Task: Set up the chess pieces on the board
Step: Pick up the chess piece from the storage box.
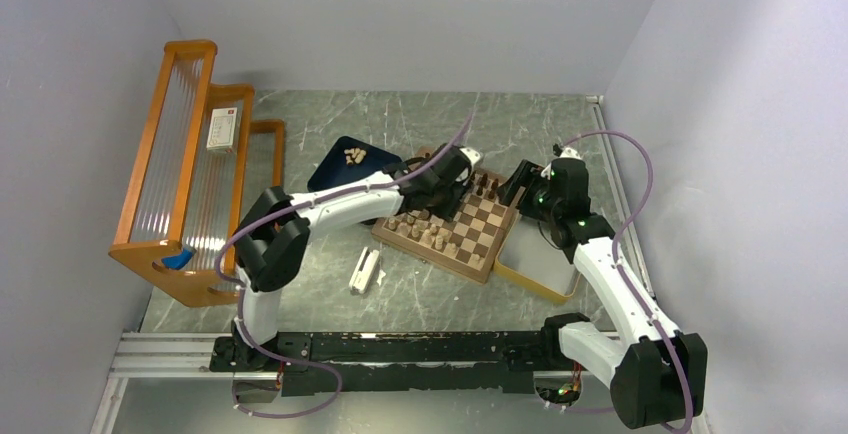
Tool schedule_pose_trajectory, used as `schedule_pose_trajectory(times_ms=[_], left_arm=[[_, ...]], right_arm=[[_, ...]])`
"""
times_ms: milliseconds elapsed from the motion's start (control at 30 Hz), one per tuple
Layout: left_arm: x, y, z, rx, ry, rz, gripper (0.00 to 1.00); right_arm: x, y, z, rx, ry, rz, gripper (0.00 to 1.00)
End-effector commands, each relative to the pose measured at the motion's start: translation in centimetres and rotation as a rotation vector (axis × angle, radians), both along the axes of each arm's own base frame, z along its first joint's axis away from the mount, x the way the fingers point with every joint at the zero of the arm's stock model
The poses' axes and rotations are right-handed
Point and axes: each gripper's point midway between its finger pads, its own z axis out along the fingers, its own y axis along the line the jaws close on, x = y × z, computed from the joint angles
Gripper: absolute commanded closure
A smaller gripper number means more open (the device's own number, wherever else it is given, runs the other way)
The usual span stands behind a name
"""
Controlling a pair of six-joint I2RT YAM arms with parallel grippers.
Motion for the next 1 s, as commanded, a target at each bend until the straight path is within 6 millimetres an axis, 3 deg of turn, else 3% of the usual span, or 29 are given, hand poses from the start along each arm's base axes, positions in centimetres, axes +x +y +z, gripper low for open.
schedule_pose_trajectory(times_ms=[0, 100, 267, 633, 767, 967], left_arm=[[2.7, 0.7, 5.3, -0.109, -0.069, 0.047, 0.54], [4.1, 2.5, 6.3, -0.119, -0.077, 0.083, 0.55], [6.9, 7.2, 7.0, -0.118, -0.091, 0.174, 0.55], [13.4, 18.7, 6.0, 0.022, -0.147, 0.437, 0.57], [15.2, 21.1, 4.0, 0.04, -0.102, 0.512, 0.61], [16.6, 22.6, 1.5, 0.061, -0.075, 0.58, 0.59]], right_arm=[[0.2, 0.8, 0.6, 0.039, -0.036, 0.034, 0.26], [0.1, 1.2, 0.6, 0.054, -0.037, 0.053, 0.26], [0.1, 1.9, 0.4, 0.077, -0.033, 0.087, 0.26], [0.3, 5.5, -0.3, 0.084, -0.002, 0.191, 0.26], [0.3, 7.1, -0.4, 0.074, 0.007, 0.233, 0.26], [0.2, 8.4, -0.9, 0.057, 0.023, 0.245, 0.27]])
